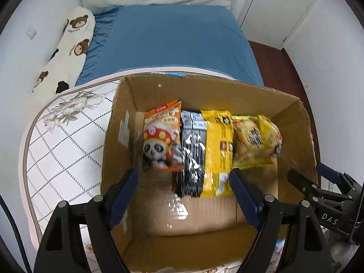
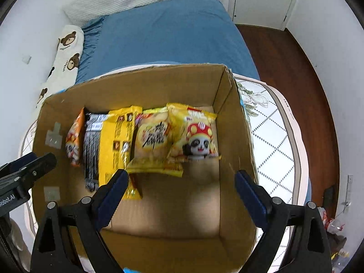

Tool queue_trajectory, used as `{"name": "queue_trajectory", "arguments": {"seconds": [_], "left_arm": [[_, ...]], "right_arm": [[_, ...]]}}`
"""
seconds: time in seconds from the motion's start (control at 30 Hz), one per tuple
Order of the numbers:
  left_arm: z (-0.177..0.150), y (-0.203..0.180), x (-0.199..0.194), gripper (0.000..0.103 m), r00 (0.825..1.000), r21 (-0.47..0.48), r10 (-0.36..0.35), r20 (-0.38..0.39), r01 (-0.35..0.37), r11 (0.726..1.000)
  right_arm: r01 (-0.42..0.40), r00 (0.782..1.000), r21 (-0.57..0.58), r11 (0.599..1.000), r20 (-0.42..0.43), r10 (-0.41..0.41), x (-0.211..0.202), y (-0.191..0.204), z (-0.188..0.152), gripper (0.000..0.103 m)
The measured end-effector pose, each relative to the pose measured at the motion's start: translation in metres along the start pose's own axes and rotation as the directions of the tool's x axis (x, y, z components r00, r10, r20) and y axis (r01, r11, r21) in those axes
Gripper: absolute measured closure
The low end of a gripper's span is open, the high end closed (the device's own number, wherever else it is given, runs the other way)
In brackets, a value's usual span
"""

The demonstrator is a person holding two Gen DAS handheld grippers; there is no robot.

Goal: Organize snacks
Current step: 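Lift both tools out of the box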

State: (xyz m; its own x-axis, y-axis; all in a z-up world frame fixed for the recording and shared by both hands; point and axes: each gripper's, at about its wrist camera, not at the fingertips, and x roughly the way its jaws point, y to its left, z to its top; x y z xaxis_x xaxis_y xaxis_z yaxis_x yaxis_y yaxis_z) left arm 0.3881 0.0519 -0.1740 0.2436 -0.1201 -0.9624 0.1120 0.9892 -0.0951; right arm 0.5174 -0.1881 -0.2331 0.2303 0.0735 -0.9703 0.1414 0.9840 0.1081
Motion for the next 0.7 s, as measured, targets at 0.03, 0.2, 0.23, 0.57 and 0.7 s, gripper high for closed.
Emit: {"name": "queue_trajectory", "arguments": {"seconds": [0.03, 0.2, 0.23, 0.57, 0.7], "left_arm": [[-0.007, -0.002, -0.007, 0.021, 1.000, 0.006, 0.001, 0.012, -0.001, 1.000], [-0.037, -0.009, -0.039, 0.021, 0.997, 0.023, 0.004, 0.077, -0.005, 1.000], [-0.043, -0.011, -0.047, 0.021, 0.995, 0.028, 0.004, 0.095, -0.007, 1.000], [-0.099, -0.020, -0.114, 0.021, 0.968, 0.031, 0.023, 0.251, -0.032, 0.999], [-0.117, -0.019, -0.137, 0.021, 0.955, 0.026, 0.024, 0.296, -0.033, 0.999]], "right_arm": [[0.002, 1.000, -0.007, 1.000, 0.014, -0.002, -0.006, 0.001, -0.007, 0.007], [-0.002, 0.998, -0.040, 0.999, 0.067, 0.005, -0.037, 0.008, -0.038, 0.007], [-0.001, 0.997, -0.047, 0.999, 0.083, 0.005, -0.045, 0.009, -0.046, 0.007], [0.007, 0.980, -0.082, 0.997, 0.200, 0.009, -0.109, 0.013, -0.100, 0.007], [0.004, 0.967, -0.091, 0.996, 0.254, 0.020, -0.138, 0.014, -0.123, 0.007]]}}
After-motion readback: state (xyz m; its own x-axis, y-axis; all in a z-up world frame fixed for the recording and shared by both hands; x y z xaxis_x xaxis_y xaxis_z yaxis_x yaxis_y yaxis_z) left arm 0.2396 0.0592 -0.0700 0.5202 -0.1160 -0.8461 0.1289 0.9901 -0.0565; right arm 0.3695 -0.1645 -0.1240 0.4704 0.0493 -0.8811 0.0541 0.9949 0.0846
